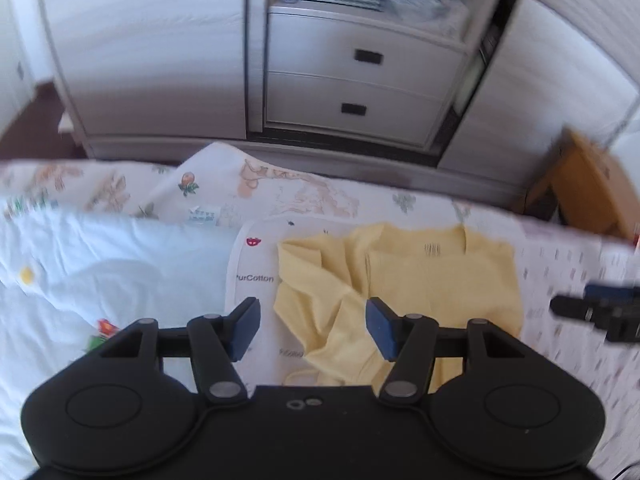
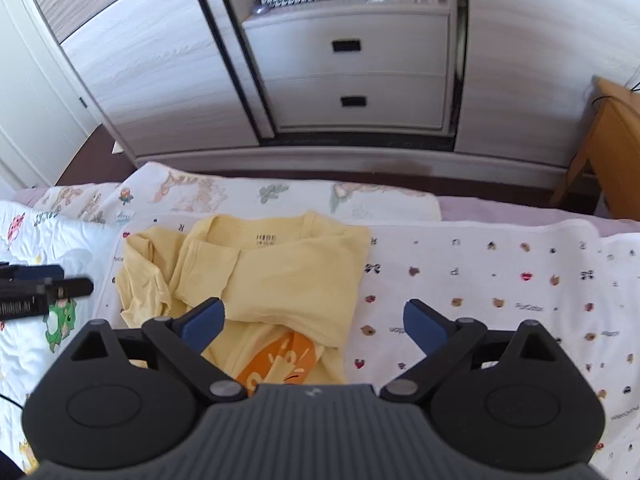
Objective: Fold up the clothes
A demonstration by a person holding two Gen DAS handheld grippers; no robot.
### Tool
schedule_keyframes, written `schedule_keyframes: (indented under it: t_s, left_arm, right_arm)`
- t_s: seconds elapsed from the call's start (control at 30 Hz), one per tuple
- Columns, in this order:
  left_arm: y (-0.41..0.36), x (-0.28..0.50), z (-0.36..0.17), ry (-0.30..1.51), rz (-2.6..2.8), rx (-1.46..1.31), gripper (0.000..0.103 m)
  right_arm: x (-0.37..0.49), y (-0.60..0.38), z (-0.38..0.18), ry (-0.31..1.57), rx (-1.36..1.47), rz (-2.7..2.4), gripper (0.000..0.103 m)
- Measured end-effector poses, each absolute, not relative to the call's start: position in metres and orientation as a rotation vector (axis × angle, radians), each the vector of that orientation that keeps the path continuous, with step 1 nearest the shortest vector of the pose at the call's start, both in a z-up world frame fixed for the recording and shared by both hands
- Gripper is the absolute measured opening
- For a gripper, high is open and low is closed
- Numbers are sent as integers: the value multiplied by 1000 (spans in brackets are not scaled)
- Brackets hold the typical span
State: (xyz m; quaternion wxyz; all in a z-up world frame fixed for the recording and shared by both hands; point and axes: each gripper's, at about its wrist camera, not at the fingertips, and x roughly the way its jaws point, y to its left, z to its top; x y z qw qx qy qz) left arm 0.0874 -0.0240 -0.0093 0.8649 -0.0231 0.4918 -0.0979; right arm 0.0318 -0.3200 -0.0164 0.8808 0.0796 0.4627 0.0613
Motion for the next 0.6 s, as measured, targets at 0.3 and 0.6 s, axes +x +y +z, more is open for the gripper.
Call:
schedule_keyframes:
  t_s: [0.3, 0.6]
  left_arm:
    - [-29, 83, -25, 1011, -133, 31, 58]
    - [-46, 91, -35, 1028, -109, 131, 58]
  right_arm:
    - [35, -308, -18, 845, 11, 45, 99]
    - [41, -286, -36, 820, -184, 46, 97]
